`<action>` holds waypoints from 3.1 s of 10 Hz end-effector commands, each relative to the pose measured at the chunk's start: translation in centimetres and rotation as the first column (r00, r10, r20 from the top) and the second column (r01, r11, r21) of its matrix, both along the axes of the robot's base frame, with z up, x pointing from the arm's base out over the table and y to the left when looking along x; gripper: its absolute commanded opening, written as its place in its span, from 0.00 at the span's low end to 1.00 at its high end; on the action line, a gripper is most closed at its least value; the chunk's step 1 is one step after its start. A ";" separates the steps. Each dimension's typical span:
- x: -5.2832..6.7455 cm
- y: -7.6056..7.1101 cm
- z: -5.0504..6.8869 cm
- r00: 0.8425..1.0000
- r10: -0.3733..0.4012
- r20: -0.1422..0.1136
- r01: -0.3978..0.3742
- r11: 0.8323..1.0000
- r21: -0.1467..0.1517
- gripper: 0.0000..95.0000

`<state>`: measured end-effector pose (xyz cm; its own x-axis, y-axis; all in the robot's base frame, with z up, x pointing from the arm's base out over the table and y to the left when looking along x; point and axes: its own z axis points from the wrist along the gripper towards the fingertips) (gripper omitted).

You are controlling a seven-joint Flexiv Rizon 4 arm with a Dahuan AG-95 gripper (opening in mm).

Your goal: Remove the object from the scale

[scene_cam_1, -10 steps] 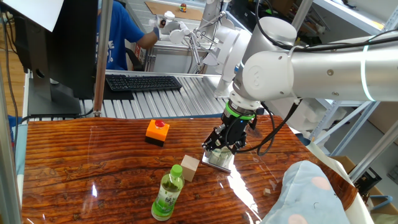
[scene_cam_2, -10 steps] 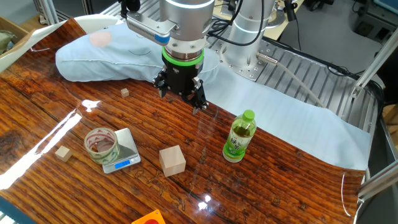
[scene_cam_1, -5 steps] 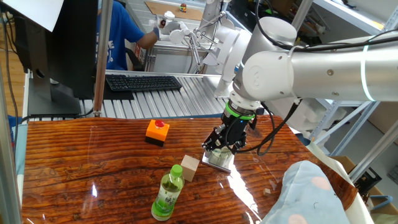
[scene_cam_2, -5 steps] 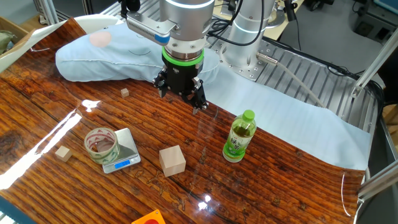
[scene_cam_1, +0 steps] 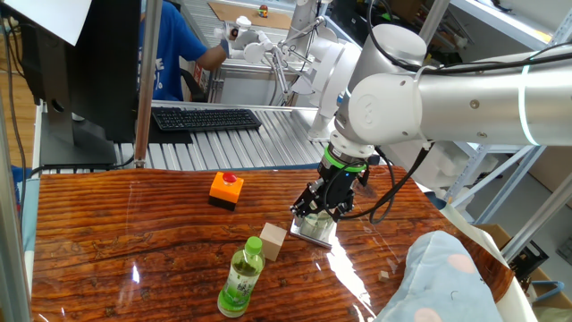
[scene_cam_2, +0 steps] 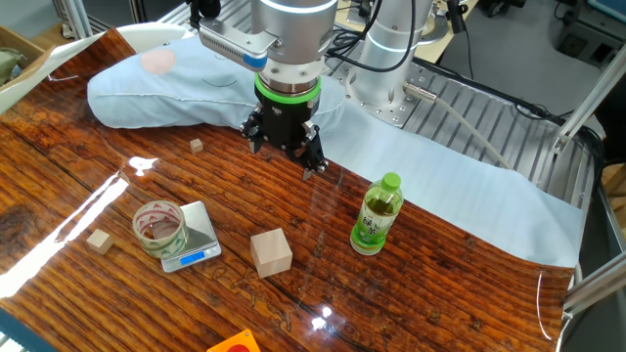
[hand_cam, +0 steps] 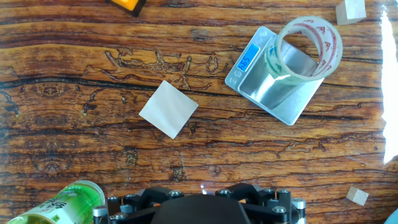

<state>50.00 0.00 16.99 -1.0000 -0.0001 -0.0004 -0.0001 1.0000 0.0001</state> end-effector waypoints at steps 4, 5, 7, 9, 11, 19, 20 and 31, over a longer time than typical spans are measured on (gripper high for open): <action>0.0 0.0 0.0 0.972 -0.228 0.053 0.229 0.974 0.004 0.00; 0.0 0.0 0.0 0.972 -0.229 0.054 0.229 0.973 0.003 0.00; 0.0 0.0 0.0 0.972 -0.230 0.054 0.230 0.973 0.003 0.00; 0.0 0.0 0.0 0.971 -0.231 0.051 0.231 0.973 0.007 0.00; -0.1 0.0 0.0 0.971 -0.233 0.052 0.234 0.972 0.005 0.00; -0.1 0.0 0.0 0.968 -0.246 0.052 0.246 0.969 0.005 0.00; -0.1 0.0 0.0 0.968 -0.246 0.052 0.246 0.969 0.005 0.00; 0.0 0.0 -0.1 0.957 -0.283 0.056 0.283 0.959 0.007 0.00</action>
<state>50.01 -0.03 16.88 -0.9572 0.2839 -0.0567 0.2839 0.9588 0.0087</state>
